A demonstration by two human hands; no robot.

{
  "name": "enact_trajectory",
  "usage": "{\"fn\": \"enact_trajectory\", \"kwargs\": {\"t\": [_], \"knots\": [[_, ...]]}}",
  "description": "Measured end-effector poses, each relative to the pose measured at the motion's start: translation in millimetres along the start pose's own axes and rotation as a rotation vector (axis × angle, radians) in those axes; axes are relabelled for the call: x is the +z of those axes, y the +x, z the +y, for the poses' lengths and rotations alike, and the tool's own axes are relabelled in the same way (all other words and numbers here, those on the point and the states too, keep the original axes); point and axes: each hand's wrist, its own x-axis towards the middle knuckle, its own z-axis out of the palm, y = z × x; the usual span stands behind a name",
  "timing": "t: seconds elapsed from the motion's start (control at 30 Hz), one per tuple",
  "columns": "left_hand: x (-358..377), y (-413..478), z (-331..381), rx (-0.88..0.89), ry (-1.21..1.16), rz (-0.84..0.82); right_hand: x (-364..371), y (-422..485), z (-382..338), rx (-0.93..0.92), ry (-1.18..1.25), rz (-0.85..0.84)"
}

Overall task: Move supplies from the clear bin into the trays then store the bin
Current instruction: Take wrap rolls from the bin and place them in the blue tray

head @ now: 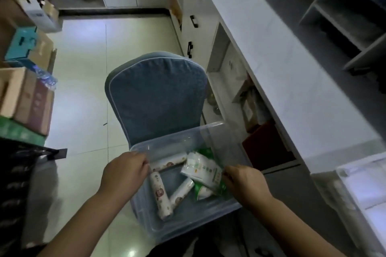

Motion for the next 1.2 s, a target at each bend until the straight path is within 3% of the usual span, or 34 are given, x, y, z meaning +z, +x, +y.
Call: {"fn": "enact_trajectory", "kwargs": {"t": [0.23, 0.47, 0.67, 0.77, 0.97, 1.2], "knots": [[31.3, 1.0, -28.8, -0.098, 0.020, -0.084, 67.9, 54.9, 0.3, -0.074, 0.028, -0.315], [62.3, 0.9, -46.6, -0.283, 0.053, -0.168, 157.7, 129.6, -20.1, -0.286, 0.014, -0.587], [107.3, 8.0, -64.4, -0.388, 0.025, -0.178, 234.4, 179.2, -57.2, -0.353, -0.003, -0.630], [129.3, 7.3, -78.3, -0.431, 0.022, -0.151, 273.6, 188.4, -80.2, -0.214, 0.054, -0.643], [150.8, -3.2, -100.6, -0.485, -0.016, -0.151, 335.3, 165.2, -106.0, 0.256, 0.461, -0.736], [149.4, -14.1, -99.8, -0.457, -0.076, -0.157, 316.5, 141.0, -95.7, 0.373, 0.719, -0.615]]}}
